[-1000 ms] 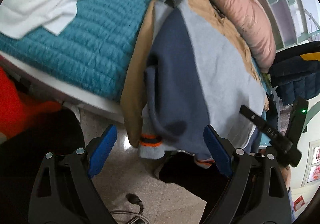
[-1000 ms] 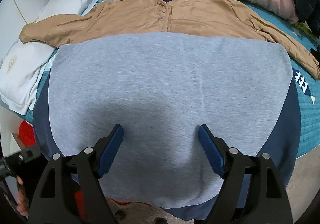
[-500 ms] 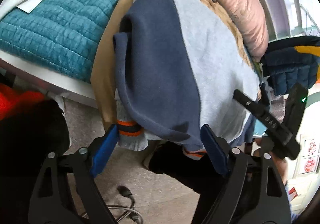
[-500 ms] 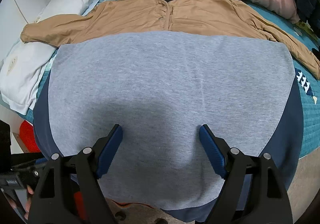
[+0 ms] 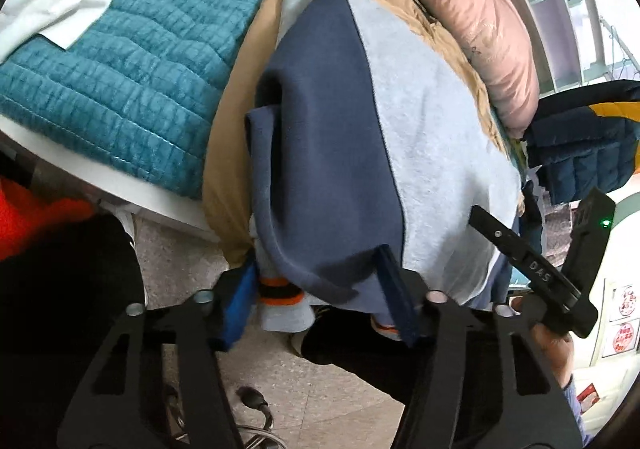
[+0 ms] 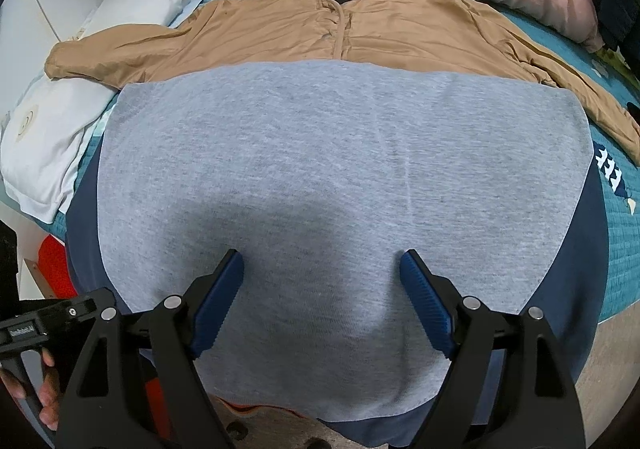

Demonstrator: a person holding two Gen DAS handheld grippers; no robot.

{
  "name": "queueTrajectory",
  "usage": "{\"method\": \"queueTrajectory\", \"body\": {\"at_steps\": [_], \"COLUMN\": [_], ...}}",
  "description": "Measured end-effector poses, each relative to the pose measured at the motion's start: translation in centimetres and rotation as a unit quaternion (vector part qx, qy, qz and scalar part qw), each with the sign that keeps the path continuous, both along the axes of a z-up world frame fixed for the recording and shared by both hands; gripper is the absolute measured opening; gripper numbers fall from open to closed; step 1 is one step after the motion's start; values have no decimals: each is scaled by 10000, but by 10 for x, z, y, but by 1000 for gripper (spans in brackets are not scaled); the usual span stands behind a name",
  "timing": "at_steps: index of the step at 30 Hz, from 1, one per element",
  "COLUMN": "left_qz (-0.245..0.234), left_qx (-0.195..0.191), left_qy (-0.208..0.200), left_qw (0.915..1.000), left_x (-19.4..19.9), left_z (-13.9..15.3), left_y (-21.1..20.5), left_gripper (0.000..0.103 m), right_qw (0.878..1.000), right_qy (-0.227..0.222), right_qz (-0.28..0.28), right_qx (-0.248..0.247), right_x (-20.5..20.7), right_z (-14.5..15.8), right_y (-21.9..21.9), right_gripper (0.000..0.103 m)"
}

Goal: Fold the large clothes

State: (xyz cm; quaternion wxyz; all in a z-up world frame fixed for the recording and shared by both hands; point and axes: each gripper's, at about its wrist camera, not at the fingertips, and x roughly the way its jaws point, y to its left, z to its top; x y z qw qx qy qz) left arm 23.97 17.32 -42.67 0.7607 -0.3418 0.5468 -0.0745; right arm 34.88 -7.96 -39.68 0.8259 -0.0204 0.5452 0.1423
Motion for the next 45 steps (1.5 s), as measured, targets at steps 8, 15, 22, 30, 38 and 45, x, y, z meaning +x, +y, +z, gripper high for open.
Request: {"method": "queueTrajectory", "body": {"at_steps": [8,15,22,30,38,45], "left_qz": [-6,353,228,139,84,65], "left_qx": [47,-312,348,511,639,647], "left_qy": [324,62,44,-283,-522,-471], "left_qw": [9995,9989,9991,9982,9966,9968], "left_x": [-12,-8,-1,-5,-8,-9], "left_z": [-2,-4,7,47,71,70], "left_y": [2,11,-4,-13,-21,-20], "left_gripper": [42,43,15,9,8,8], "right_qw": [10000,10000,9999,9974,9919,9917], "right_qy": [10,-7,-121,-233,-534,-338], "right_qz": [41,44,-43,-345,-479,-623], "right_qx": [-21,3,43,580,1049,1072], "right_x": [1,0,-8,-24,-35,-36], "right_z": [-1,-1,3,12,30,25], "right_y": [1,0,-3,-23,-31,-30], "right_gripper": [78,78,78,25,7,29]}}
